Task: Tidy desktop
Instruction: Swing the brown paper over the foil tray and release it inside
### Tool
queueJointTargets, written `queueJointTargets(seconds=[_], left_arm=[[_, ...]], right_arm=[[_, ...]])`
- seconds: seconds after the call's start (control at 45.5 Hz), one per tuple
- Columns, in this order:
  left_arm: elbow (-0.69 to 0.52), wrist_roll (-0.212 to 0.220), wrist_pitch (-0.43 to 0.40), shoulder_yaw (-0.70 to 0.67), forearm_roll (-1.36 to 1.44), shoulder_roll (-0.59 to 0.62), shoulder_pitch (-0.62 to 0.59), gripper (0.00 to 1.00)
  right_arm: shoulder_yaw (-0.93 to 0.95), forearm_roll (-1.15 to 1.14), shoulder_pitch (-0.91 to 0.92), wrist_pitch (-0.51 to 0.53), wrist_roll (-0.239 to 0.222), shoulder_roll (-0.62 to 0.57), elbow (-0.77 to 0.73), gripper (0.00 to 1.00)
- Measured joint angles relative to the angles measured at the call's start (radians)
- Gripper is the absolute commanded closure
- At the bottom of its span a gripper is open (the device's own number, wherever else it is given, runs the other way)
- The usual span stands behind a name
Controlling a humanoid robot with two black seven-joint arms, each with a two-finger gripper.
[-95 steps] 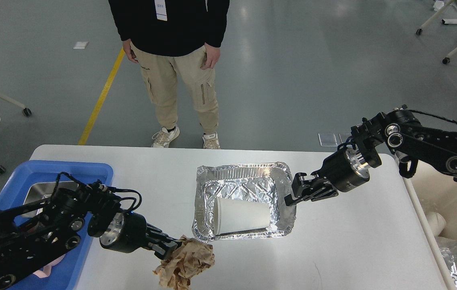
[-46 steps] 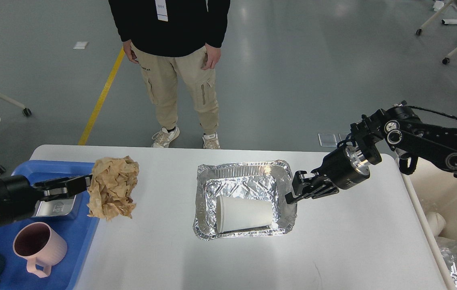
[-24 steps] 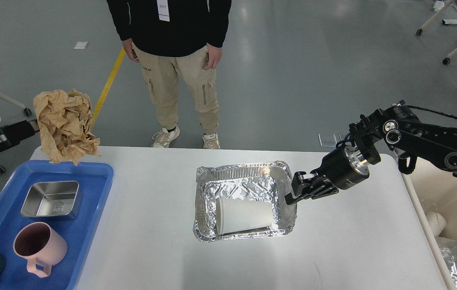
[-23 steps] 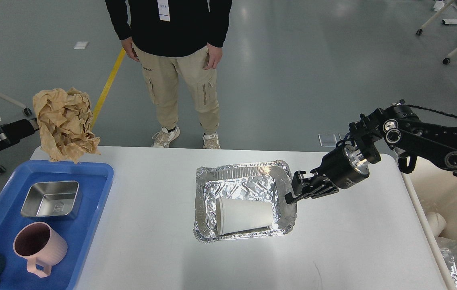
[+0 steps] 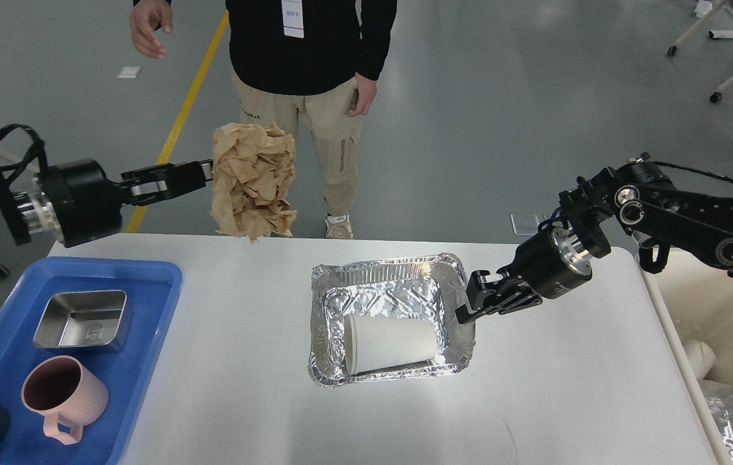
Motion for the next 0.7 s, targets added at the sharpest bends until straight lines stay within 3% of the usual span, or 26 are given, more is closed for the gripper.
queueJointTargets(seconds=[0.373,0.703], left_arm=[[0.029,0.003,0.003,0.365,0.011,-0.084,-0.305,0.88],[0.105,0.003,0.01,0.466,0.1,-0.179,-0.336,0.87]], right_arm=[[-0.004,0.0,0.015,0.002,0.0,0.014,0.003,1.0],[-0.019,0.0,0.029,0.006,0.0,-0.001,0.021,1.0]])
